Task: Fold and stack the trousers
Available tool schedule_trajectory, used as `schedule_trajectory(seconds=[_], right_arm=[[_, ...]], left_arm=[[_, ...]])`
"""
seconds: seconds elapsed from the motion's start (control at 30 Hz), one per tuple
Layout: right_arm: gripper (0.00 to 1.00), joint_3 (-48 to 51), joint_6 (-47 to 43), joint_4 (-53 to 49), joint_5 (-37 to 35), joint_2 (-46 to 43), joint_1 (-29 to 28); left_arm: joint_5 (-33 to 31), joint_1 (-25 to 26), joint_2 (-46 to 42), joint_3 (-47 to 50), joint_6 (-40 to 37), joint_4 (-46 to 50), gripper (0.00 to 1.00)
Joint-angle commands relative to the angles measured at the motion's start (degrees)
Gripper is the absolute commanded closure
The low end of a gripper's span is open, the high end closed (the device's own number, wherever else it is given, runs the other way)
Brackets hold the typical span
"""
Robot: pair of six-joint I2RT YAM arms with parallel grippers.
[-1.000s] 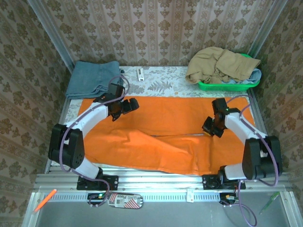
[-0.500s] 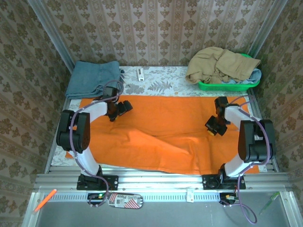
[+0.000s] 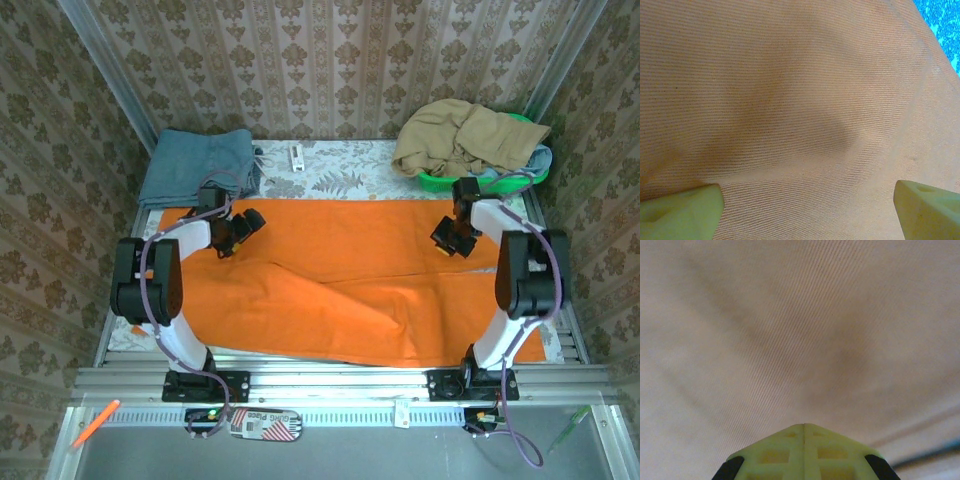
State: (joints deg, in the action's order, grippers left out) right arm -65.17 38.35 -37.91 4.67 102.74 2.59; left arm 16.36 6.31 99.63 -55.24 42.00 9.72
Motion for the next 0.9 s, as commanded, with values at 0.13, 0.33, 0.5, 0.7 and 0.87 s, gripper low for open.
schedule_trajectory(seconds=[0.13, 0.33, 0.5, 0.7, 0.87], right_arm=[[0.94, -6.4, 0.2, -2.4, -2.5, 7.6, -3.7], [0.94, -12.7, -1.8, -3.5, -1.5, 11.5, -2.3], [0.93, -13.0, -1.9, -3.8, 0.9, 6.5, -4.1], [0.92, -8.7, -3.0, -4.4, 2.8, -0.7, -8.3], [0.92, -3.6, -2.6, -2.8, 7.3, -5.4, -9.7]], left_arm=[[-3.6, -3.3, 1.3, 1.3, -0.4, 2.7, 0.1], [-4.8, -4.6, -5.0, -1.2, -1.2, 7.9, 0.1], [-10.9, -11.6, -20.5, -0.5, 3.1, 23.8, 0.13], [-11.8, -35.7, -34.9, 6.6, 5.3, 34.6, 0.18], [-10.0, -48.9, -33.3, 12.1, 5.2, 36.9, 0.22]])
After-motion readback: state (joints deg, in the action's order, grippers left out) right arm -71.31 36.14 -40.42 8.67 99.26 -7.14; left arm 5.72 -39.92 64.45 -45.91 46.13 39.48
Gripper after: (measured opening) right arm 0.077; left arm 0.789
